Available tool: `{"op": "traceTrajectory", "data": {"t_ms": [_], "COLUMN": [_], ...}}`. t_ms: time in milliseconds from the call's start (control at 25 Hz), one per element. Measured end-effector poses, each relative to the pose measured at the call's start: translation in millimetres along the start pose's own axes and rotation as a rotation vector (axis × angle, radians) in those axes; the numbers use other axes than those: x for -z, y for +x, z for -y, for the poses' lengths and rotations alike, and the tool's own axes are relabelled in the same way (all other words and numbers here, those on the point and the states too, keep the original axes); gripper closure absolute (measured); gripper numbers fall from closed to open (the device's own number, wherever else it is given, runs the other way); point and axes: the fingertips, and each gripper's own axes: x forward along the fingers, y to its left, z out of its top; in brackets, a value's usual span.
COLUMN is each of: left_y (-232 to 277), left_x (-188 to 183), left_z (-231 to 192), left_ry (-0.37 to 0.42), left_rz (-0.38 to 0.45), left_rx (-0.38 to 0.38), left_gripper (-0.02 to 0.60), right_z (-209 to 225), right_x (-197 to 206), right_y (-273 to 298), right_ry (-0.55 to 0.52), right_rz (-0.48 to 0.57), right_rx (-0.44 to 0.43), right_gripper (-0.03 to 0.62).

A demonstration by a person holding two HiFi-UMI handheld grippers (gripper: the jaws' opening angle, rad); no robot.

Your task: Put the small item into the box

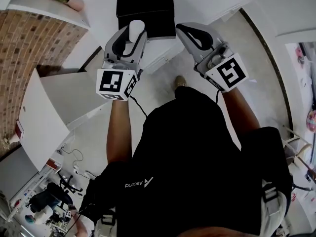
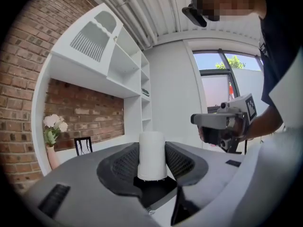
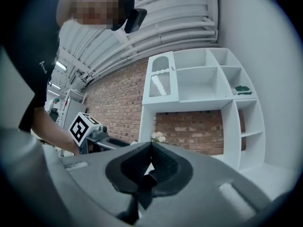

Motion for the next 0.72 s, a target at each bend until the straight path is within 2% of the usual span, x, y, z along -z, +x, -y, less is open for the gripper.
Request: {"op": "traceTrajectory", "data": {"t_ms": [120,320,720], "left_y": [29,62,94], "left_x": [23,66,141], "left_z": [-14,-25,-45], "left_ry": [-0.005,-0.023,0.001], "left_rz": [-0.097,-0.276,-0.643], "left_rx": [-0.016,-0.001,0.065], "left_gripper": [0.413,0.413,0.413], "right_z": [25,55,76], "right_x": [6,16,30], "right_y": [11,24,41], "right_ry": [0.009,0.03,0.053], "right_rz": [-0.006,-0.016,-0.037], "right_rx": [-0.018,-0.035,-0.038], "right_gripper": [0.592,0.592,0.593]}}
